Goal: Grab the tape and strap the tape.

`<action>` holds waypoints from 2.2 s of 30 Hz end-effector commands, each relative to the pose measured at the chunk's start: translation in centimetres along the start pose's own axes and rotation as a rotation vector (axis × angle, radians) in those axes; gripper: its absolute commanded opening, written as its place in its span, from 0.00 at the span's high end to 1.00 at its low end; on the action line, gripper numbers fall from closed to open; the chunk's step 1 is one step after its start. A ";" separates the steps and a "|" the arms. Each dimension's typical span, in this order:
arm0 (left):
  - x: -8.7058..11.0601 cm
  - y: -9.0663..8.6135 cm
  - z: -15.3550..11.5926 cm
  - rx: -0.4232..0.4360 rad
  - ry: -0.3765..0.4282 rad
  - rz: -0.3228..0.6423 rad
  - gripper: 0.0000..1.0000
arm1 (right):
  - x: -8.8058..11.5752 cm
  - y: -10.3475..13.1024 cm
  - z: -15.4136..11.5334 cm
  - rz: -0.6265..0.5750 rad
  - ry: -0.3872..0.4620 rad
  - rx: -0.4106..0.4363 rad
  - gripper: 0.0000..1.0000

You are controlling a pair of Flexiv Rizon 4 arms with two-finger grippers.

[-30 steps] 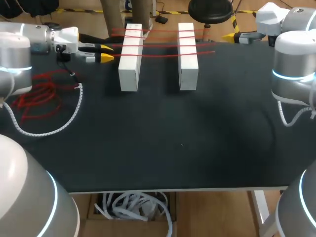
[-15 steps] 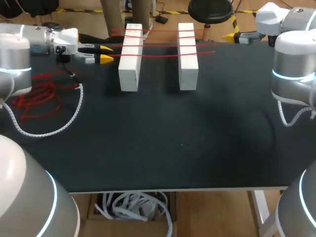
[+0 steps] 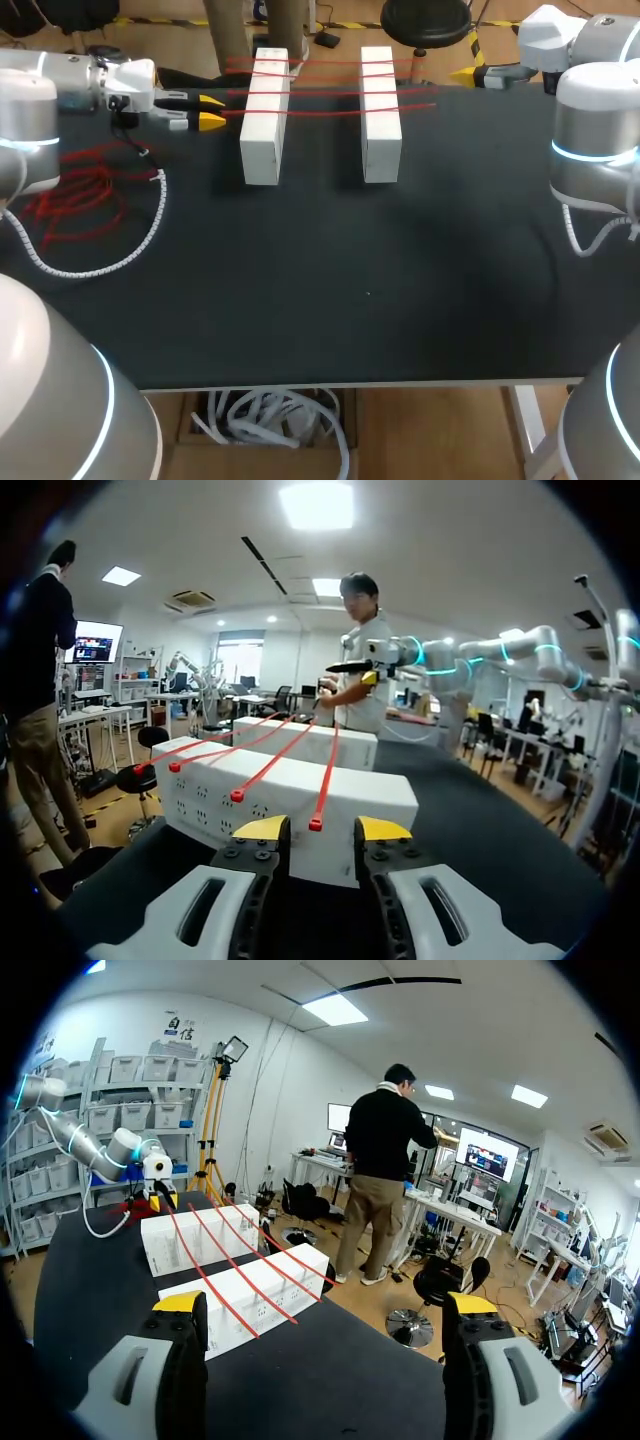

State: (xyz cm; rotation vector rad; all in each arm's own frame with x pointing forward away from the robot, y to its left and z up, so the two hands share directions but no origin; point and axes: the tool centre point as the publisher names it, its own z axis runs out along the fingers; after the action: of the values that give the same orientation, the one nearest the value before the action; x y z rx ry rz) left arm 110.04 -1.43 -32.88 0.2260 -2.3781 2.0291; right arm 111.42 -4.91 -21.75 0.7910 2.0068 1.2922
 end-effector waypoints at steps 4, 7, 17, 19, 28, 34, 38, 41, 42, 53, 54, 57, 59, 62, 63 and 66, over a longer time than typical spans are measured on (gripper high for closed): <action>-0.2 0.1 0.1 0.004 0.009 -0.002 0.78 | 0.0 0.0 0.0 0.000 0.001 0.001 0.00; -0.1 0.1 0.1 0.003 0.011 -0.001 0.79 | 0.0 0.0 0.0 0.000 0.001 0.001 0.00; 0.1 0.1 0.2 0.001 0.020 0.005 1.00 | 0.0 0.0 0.0 0.000 0.001 0.001 0.00; 0.1 0.1 0.2 0.002 0.027 0.008 0.98 | 0.0 0.0 0.0 0.000 0.001 0.001 0.00; 0.5 -0.3 0.2 0.000 0.043 0.022 1.00 | 0.0 0.0 0.0 0.000 0.001 0.001 0.00; 1.0 -1.6 0.1 0.012 0.055 0.042 1.00 | 0.0 0.0 0.0 0.000 0.001 0.001 0.00; 1.4 -2.9 0.0 0.030 0.057 0.050 1.00 | 0.0 0.0 0.0 0.000 0.001 0.001 0.00; 1.6 -3.9 -0.1 0.036 0.058 0.064 1.00 | 0.0 0.0 0.0 0.000 0.001 0.001 0.00; 1.7 -4.1 -0.1 0.038 0.058 0.066 1.00 | 0.0 0.0 0.0 0.000 0.001 0.001 0.00; 2.2 -9.3 -0.8 0.136 0.031 0.059 1.00 | 0.0 0.0 0.0 0.000 0.001 0.001 0.00; 2.2 -9.7 -0.8 0.148 0.030 0.057 1.00 | 0.0 0.0 0.0 0.000 0.001 0.001 0.00; 2.4 -11.4 -0.9 0.184 0.029 0.056 1.00 | 0.0 0.0 0.0 0.000 0.001 0.001 0.00; 2.5 -12.3 -0.9 0.199 0.025 0.053 1.00 | 0.0 0.0 0.0 0.000 0.001 0.001 0.00; 2.8 -13.5 -1.0 0.231 0.029 0.036 1.00 | 0.0 0.0 0.0 0.000 0.001 0.001 0.00; 2.8 -13.8 -0.9 0.237 0.028 0.030 1.00 | 0.0 0.0 0.0 0.000 0.001 0.001 0.00; 3.1 -14.7 -0.8 0.255 0.034 0.018 1.00 | 0.0 0.0 0.0 0.000 0.001 0.001 0.00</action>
State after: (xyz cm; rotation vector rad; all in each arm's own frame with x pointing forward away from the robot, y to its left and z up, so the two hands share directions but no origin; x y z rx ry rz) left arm 109.17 -2.87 -18.58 0.1403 -2.0931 2.3185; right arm 111.42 -4.90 -21.75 0.7911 2.0069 1.2922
